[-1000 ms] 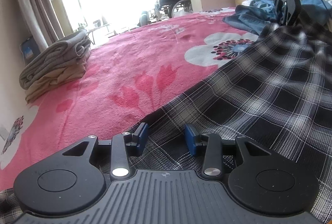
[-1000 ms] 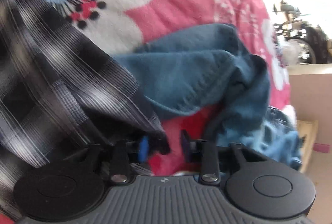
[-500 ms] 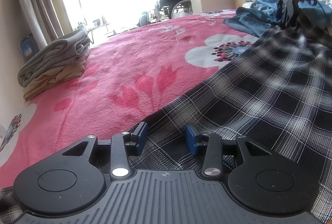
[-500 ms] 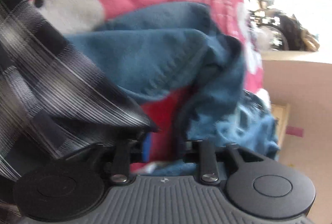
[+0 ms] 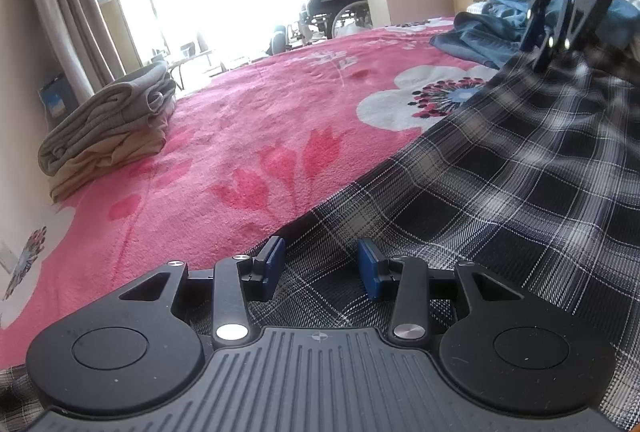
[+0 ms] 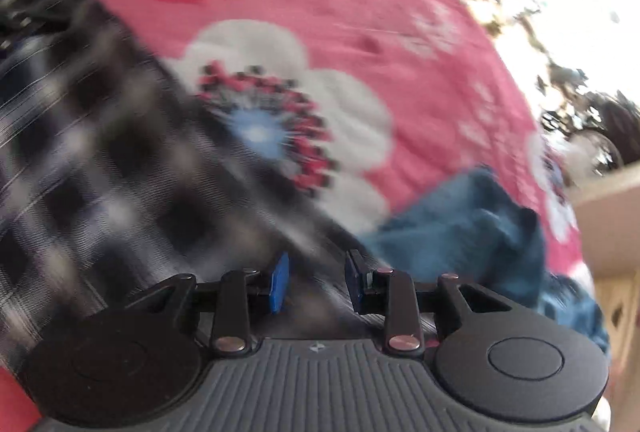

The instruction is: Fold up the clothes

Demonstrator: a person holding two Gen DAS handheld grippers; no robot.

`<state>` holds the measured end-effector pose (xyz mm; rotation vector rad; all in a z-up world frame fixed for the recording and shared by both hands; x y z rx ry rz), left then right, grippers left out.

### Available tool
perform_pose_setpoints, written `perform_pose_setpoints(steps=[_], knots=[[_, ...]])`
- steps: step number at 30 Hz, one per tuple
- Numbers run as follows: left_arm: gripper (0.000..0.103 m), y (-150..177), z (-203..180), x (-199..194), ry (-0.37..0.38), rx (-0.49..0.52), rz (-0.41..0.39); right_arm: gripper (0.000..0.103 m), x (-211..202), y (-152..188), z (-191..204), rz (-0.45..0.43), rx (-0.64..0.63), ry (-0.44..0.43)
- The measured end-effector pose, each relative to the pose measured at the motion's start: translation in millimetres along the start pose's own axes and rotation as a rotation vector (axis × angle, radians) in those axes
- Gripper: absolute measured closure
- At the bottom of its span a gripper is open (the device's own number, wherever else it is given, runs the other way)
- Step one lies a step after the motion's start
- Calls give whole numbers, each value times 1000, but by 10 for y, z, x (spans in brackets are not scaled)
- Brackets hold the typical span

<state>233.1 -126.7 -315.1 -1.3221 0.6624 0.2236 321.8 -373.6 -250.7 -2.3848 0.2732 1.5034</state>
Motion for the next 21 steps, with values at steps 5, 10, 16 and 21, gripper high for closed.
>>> perform_pose_setpoints(steps=[5,10,16,21], knots=[[63,9,-9,3,-4,4,-5,81,229,-63,103,39,-25,-30],[63,12,-31,-1,-16,20,-12,102,120,-119,108,13,-21,38],[62,6,-26,-3,-19,19,-15,102,-39,-193,76,-19,-7,163],[62,5,-41,-7,-26,29,-18,102,105,-240,78,2,-35,206]])
Point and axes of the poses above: each gripper's, at about its wrist camera, not at the fingertips, and x roughly the way its jaws point, z to its left, y to its underside, the point moved 3 cm from there along x, roughly the way its jaws point, and after that the axes turned 11 degrees about -x, right-handed, at the moved point
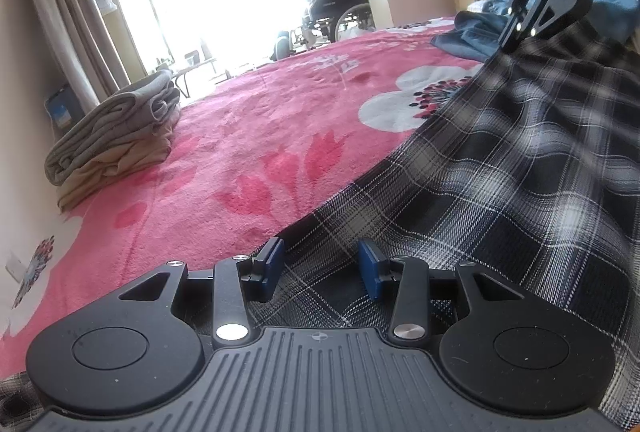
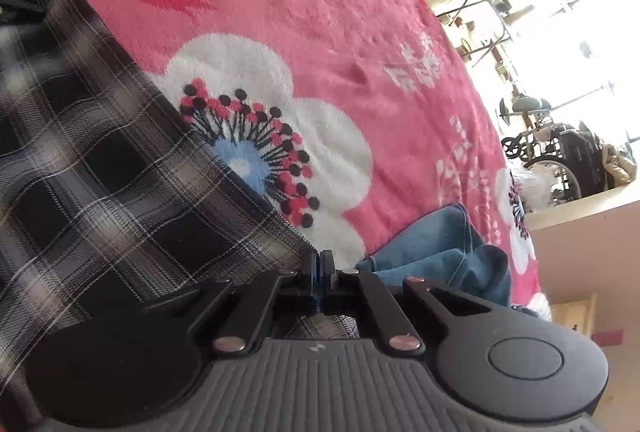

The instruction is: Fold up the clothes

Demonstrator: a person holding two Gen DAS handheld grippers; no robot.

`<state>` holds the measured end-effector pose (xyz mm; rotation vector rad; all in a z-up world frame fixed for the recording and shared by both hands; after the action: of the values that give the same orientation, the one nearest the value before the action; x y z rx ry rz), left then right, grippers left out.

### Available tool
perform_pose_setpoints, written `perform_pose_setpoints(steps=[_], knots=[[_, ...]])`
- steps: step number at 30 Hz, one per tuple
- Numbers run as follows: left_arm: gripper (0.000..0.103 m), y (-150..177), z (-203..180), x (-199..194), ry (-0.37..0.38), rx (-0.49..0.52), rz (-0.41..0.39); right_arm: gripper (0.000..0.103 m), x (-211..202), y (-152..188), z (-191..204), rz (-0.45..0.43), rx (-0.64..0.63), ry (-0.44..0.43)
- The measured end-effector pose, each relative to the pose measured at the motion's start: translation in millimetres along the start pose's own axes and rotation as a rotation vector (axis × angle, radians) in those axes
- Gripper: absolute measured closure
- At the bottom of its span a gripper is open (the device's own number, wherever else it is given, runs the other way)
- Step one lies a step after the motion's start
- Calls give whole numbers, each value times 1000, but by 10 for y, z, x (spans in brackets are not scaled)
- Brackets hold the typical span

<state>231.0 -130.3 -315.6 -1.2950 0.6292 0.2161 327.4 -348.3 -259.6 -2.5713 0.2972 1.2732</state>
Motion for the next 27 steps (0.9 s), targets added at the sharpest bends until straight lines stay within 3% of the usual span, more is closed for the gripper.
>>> perform_pose_setpoints(steps=[8,12,15,18,20,23,25,27], knots=[[62,2,-21,1,-13,18,-4,103,274,36,65,14,23,31],[62,5,-17,0,-12,17,-3,102,541,211,-67,60,208,112],[61,9,-6,-1,-9,12,-3,103,435,385,-303,35,413,179],[61,13,-2,1,-9,12,-3,93,168,621,-545,5,585,263],[61,13,-3,4,-9,13,-3,86,-18,807,-647,18,623,295],[61,13,-3,8,-9,13,-3,82,-162,1010,-695,56,569,266],[61,13,-1,6,-9,13,-3,74,-155,1081,-648,95,470,196],[61,15,1,4,-10,13,-4,73,-87,1105,-560,146,339,155]])
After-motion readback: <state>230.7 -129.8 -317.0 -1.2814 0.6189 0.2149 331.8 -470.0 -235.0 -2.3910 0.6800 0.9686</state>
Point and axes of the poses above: each gripper's, at about its wrist camera, not at the fingertips, and x roughly the way its jaws point, z to its left, y to its underside, the point moved 3 cm from there along x, roughly the way its jaws point, and after that the axes turned 11 degrees about -x, right-handed, at the moved point
